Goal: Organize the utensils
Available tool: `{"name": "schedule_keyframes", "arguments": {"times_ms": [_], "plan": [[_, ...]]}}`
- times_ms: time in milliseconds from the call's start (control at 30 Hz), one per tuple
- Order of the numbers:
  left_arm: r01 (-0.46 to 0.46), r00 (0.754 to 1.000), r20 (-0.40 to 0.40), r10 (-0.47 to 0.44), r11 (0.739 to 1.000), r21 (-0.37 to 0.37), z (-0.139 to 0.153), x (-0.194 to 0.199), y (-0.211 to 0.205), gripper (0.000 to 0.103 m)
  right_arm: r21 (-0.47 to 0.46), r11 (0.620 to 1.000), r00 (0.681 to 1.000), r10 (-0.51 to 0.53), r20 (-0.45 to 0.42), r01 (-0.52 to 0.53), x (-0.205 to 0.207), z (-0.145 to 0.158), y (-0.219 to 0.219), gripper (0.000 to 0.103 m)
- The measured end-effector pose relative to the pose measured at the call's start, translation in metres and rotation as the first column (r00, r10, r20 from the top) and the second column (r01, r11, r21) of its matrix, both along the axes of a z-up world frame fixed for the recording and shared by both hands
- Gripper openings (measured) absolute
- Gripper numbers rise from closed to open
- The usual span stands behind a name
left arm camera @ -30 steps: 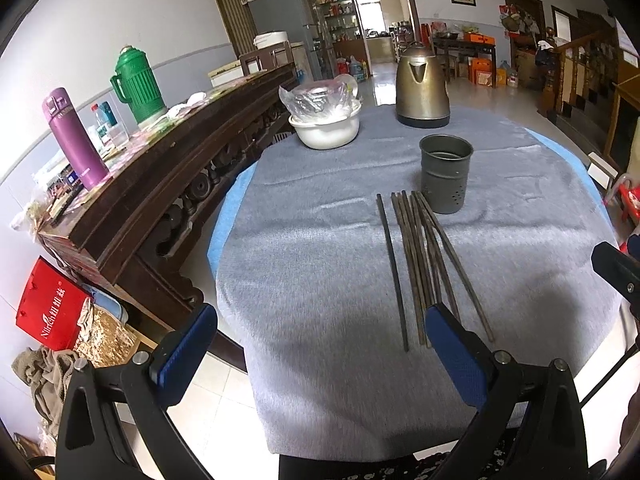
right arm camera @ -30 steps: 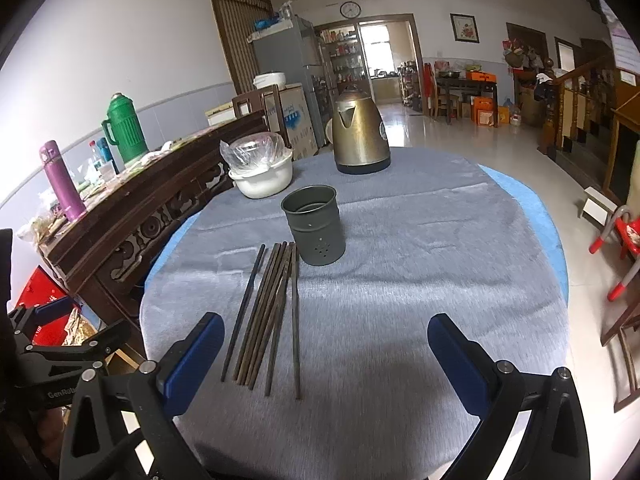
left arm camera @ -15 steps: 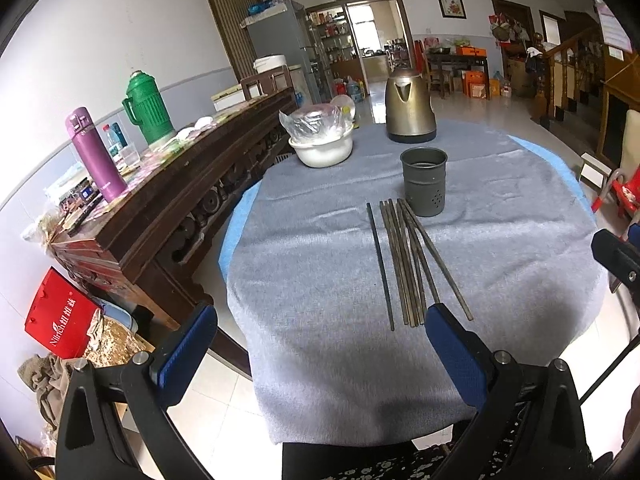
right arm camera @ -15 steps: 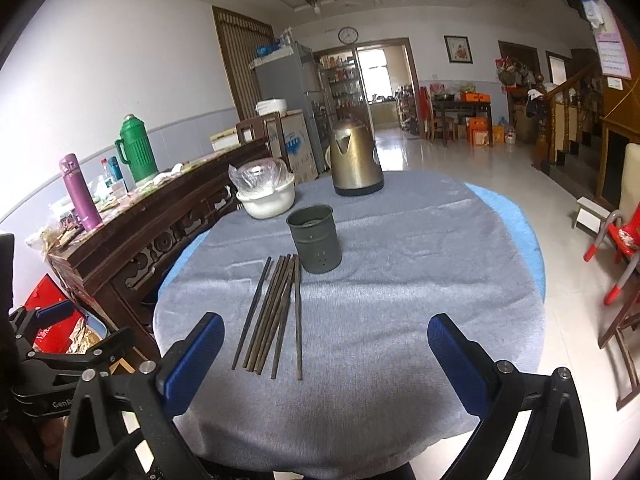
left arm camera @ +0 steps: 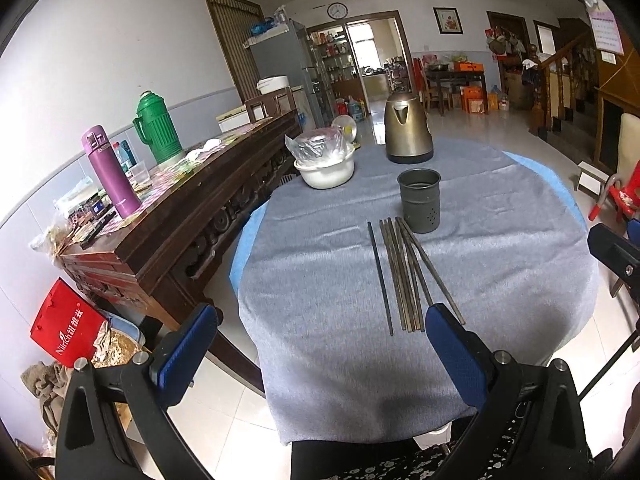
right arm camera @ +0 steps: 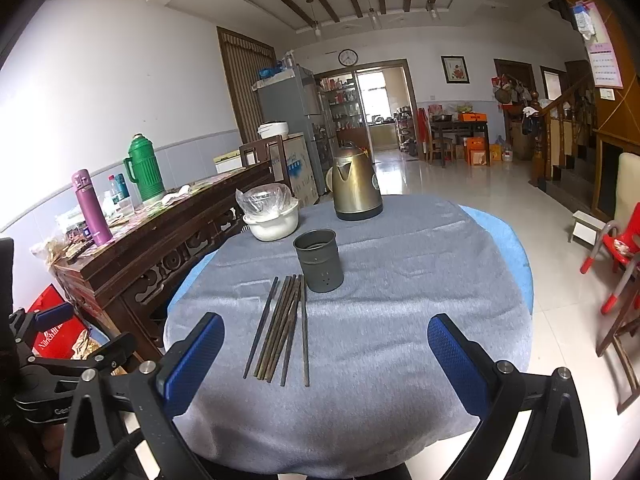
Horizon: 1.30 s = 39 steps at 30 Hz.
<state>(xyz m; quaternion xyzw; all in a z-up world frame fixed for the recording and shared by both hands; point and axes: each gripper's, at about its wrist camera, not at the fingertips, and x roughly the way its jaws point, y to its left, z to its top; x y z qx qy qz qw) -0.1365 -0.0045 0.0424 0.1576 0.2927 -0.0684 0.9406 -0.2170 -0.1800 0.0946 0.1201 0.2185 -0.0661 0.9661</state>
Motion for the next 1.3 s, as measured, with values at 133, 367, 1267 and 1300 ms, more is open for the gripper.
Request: {"name": "schedule_keyframes", "arguments": {"times_ms": [133, 367, 1267, 1300], "plan": [[-0.001, 1.0, -0.009, 0.001, 1.0, -0.009, -0.003, 0.0, 0.002, 0.103, -0.011, 1.0, 1.0, 0.003, -0.003, -0.003, -0.001, 0.003, 0.004, 0.103], [-0.003, 1.0, -0.009, 0.003, 1.0, -0.029, -0.003, 0.0, 0.01, 0.103, -0.025, 1.0, 1.0, 0.008, -0.011, -0.008, 0.003, 0.006, 0.013, 0.103], [-0.078, 0.95, -0.311, -0.001, 0.967, -0.241, -0.061, 0.099, 0.062, 0.103, 0.053, 0.988, 0.965, 0.152, -0.214, -0.144, 0.119, -0.035, 0.019, 0.088], [-0.093, 0.943, -0.334, 0.003, 0.963, -0.253, -0.067, 0.11, 0.064, 0.103, 0.071, 0.985, 0.959, 0.167, -0.23, -0.155, 0.13, -0.041, 0.017, 0.077]]}}
